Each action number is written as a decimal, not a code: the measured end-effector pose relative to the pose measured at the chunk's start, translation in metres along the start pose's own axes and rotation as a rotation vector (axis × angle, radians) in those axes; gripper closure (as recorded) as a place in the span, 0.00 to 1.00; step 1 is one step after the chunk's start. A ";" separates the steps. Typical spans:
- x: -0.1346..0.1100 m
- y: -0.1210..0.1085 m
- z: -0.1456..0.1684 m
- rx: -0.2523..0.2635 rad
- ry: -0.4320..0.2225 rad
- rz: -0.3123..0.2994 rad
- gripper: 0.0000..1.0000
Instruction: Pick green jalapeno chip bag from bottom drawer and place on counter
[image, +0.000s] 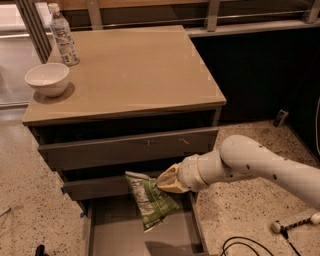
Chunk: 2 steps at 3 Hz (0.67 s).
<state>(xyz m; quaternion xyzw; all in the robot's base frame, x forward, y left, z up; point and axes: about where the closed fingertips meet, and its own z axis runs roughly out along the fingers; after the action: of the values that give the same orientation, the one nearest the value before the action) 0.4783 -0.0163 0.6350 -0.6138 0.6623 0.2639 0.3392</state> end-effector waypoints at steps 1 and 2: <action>-0.025 -0.001 -0.021 -0.008 -0.030 0.009 1.00; -0.086 -0.011 -0.077 0.010 -0.077 0.034 1.00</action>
Offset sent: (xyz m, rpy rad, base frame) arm 0.0093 -0.0176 0.2352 0.1375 0.0073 -0.0580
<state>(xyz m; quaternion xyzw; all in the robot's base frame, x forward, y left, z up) 0.4811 -0.0221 0.7508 -0.5904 0.6602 0.2897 0.3629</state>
